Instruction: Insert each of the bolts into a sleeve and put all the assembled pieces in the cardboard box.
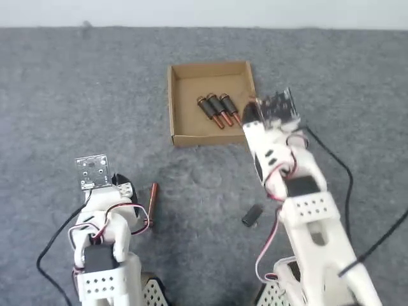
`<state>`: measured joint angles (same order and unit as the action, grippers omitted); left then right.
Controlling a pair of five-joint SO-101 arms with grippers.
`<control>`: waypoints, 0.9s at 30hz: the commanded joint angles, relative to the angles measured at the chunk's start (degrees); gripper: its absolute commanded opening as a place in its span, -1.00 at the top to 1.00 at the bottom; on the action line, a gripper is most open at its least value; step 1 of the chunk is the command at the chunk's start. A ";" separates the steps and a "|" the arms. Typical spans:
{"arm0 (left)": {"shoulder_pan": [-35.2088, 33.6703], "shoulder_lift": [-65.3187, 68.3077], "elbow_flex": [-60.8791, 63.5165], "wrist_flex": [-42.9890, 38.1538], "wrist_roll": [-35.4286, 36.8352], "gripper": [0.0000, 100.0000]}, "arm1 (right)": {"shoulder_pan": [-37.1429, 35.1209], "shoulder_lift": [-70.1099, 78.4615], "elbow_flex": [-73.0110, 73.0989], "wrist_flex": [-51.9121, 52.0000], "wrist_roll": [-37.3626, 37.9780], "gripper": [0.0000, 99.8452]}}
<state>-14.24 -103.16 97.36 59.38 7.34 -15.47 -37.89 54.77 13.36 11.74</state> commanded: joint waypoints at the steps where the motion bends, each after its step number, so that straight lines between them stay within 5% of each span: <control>1: -0.18 -1.14 -0.84 -0.09 -0.62 0.98 | 0.48 5.05 -13.01 3.91 0.53 0.99; 27: -0.18 -1.14 -1.19 -0.35 -5.45 0.98 | 1.63 68.88 -84.48 40.92 0.97 0.98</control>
<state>-14.24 -103.16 97.36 59.38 2.86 -15.12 28.92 -21.36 52.40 11.82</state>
